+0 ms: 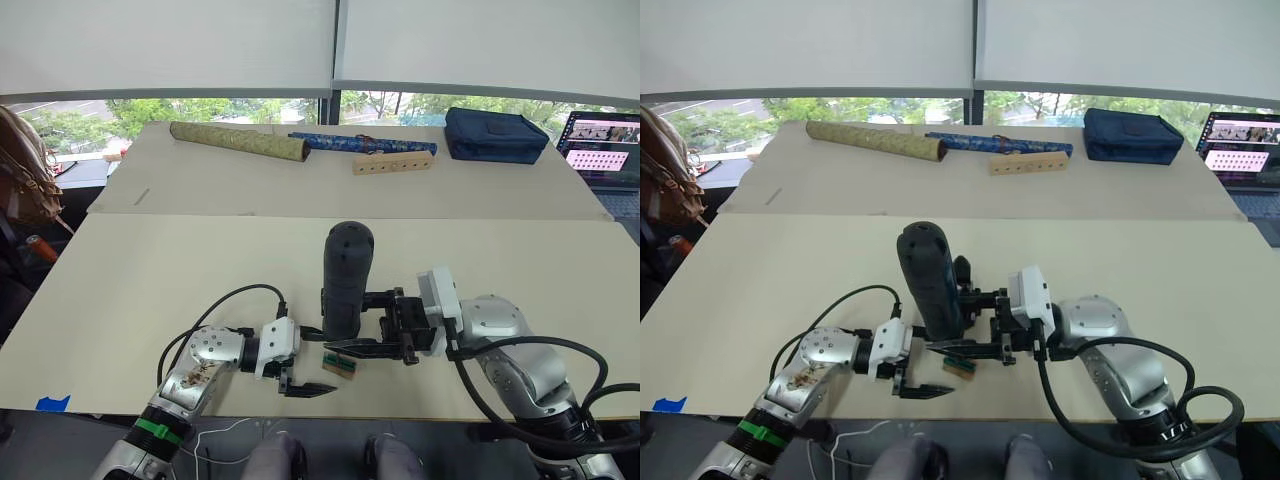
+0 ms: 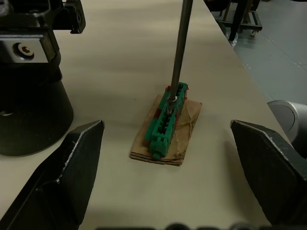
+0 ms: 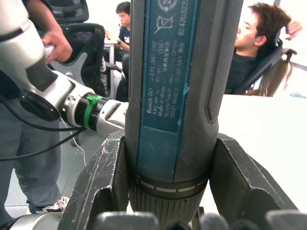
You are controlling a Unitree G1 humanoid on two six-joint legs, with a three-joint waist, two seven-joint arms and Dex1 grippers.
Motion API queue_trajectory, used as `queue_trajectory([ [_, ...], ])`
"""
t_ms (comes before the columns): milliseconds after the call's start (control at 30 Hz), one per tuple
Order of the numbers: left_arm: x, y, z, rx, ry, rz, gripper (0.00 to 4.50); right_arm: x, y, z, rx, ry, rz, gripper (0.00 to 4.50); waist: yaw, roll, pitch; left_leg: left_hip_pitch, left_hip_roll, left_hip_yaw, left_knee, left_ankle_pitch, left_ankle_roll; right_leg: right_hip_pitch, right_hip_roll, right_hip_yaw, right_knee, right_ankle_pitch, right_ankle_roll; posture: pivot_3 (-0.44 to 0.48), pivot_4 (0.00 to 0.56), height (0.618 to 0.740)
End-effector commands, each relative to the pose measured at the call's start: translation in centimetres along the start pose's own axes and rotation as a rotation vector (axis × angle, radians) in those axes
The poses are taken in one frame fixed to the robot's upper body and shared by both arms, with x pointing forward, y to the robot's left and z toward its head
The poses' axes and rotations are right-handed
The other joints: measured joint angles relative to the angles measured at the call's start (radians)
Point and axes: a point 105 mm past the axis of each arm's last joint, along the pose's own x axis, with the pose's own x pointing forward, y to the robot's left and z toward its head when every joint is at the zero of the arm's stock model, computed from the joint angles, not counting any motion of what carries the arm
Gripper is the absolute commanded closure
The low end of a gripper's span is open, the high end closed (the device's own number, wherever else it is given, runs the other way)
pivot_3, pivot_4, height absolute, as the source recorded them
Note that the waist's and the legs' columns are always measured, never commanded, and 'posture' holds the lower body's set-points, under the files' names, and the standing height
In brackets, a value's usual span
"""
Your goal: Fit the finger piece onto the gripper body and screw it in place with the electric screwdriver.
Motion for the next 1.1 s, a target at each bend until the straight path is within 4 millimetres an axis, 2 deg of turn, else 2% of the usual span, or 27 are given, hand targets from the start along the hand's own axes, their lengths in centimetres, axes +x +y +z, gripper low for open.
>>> queue_trajectory([
  [33,-0.8,0.0,-0.3,-0.037,-0.008,0.028,0.05,-0.1,0.2,2.3,-0.073,-0.052,0.018,2.56,-0.003,0.000,0.000,0.000,0.000,0.000,0.000,0.000,0.000,-0.001,0.000,0.000,0.000,0.000,0.000,0.000,0.150,0.740],
  [233,-1.8,-0.1,1.2,-0.020,-0.085,0.043,0.05,-0.1,0.1,3.4,-0.083,-0.076,0.025,2.56,-0.005,0.000,0.000,-0.011,0.000,0.001,0.000,0.002,-0.003,-0.013,0.001,0.001,0.003,0.000,0.000,0.000,0.150,0.740],
  [567,-4.7,-0.2,4.2,-0.043,-0.207,0.081,0.05,-0.7,0.1,6.0,-0.098,-0.116,0.030,2.56,-0.004,-0.002,0.002,-0.012,0.000,0.001,0.001,0.002,-0.002,-0.013,0.001,0.000,0.001,0.000,0.000,0.000,0.150,0.740],
  [733,-5.7,0.6,5.2,-0.047,-0.219,0.148,0.05,-0.8,0.2,7.3,-0.102,-0.130,0.029,2.56,-0.003,-0.002,0.002,-0.012,0.000,0.001,0.001,0.002,-0.002,-0.013,0.001,0.000,0.002,0.000,0.000,0.000,0.150,0.740],
  [900,-6.0,2.7,4.6,-0.060,-0.156,0.256,0.05,-1.2,0.5,7.8,-0.099,-0.105,0.036,2.56,-0.002,-0.002,0.002,-0.012,0.000,0.001,0.001,0.002,-0.002,-0.012,0.002,0.000,0.002,0.000,0.000,0.000,0.150,0.740],
  [1033,-5.4,2.7,3.7,-0.155,-0.115,0.232,0.05,-1.5,0.4,8.1,-0.099,-0.092,0.022,2.56,-0.003,-0.002,0.002,-0.012,-0.001,0.002,0.001,0.002,-0.002,-0.012,0.002,0.000,0.002,0.000,0.000,0.000,0.150,0.740],
  [1100,-5.0,3.2,2.9,-0.118,-0.052,0.272,0.05,-1.7,0.2,8.0,-0.101,-0.082,0.008,2.56,-0.003,-0.002,0.002,-0.012,0.000,0.002,0.001,0.002,-0.003,-0.012,0.003,0.000,0.001,0.000,0.000,0.000,0.150,0.740],
])
